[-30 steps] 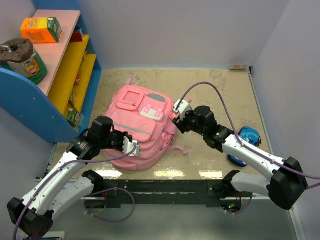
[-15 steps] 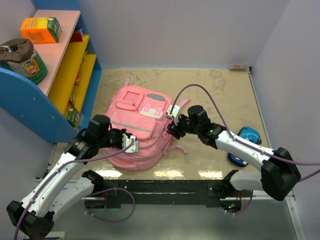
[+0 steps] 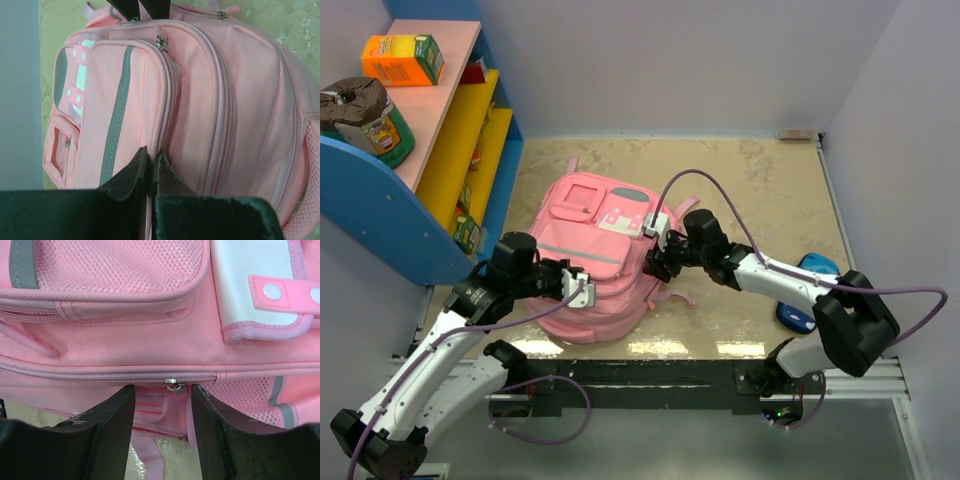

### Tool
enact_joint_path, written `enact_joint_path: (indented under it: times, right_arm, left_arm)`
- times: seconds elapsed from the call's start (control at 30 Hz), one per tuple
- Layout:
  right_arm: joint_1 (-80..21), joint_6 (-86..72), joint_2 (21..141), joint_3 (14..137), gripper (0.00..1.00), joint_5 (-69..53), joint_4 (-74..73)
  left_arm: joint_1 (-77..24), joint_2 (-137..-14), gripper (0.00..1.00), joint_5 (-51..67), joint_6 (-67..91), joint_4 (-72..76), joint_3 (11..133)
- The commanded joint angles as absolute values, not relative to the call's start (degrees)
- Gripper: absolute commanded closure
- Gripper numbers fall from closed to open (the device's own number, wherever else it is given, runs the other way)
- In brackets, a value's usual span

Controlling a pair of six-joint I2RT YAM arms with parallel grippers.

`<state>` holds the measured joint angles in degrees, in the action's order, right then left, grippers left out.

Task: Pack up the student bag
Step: Unzip the student bag at the center of the board.

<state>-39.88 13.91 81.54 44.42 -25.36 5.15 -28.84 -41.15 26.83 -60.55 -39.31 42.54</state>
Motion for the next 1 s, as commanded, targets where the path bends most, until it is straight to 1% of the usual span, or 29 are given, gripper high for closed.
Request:
enact_joint_path:
  times: [0.0, 0.03, 0.17, 0.3, 0.33, 0.37, 0.43, 0.47, 0.57, 0.83, 0.97]
  right_arm:
    - [-39.6, 10.5, 82.6, 44.9, 0.49, -31.2, 14.2]
    - [-39.6, 10.2, 83.7, 45.0, 0.5, -31.2, 15.0]
    - [-39.2, 9.9, 85.7, 45.8, 0.61, -29.4, 15.5]
    - [-39.1, 10.1, 86.8, 46.1, 0.68, -27.2, 15.0]
    - [-39.2, 10.4, 86.7, 46.1, 0.71, -25.7, 15.5]
    - [-39.2, 10.5, 86.6, 45.8, 0.79, -25.3, 15.7]
    - [-39.1, 10.7, 85.9, 45.7, 0.85, -25.2, 16.3]
    - [-39.1, 10.9, 85.5, 45.4, 0.91, -25.2, 16.7]
    - [-39.3, 11.0, 83.5, 43.7, 1.0, -25.1, 18.2]
    - [-42.5, 7.5, 77.4, 40.3, 1.0, -20.2, 18.6]
    - [-47.9, 5.5, 76.0, 40.0, 1.0, -17.3, 17.1]
  left_arm:
    - [-28.5, -38.8, 1.0, 31.1, -60.9, -34.6, 46.7]
    - [-28.5, -38.8, 1.0, 31.4, -61.1, -34.8, 46.8]
    - [-28.5, -38.8, 1.0, 31.4, -61.3, -35.5, 47.6]
    - [-28.5, -38.5, 1.0, 31.8, -62.2, -37.1, 48.4]
    - [-28.5, -38.5, 1.0, 31.7, -63.6, -37.6, 48.8]
    - [-28.5, -38.3, 1.0, 31.4, -63.7, -37.7, 49.4]
    - [-28.5, -38.4, 1.0, 30.9, -63.3, -37.1, 49.6]
    - [-28.5, -38.4, 1.0, 31.2, -63.5, -37.8, 49.4]
    - [-28.5, -39.1, 1.0, 31.8, -63.3, -38.2, 48.9]
    - [-28.5, -40.8, 1.0, 28.0, -60.3, -33.7, 47.1]
    - [-28.5, -43.0, 1.0, 26.2, -56.6, -31.9, 47.9]
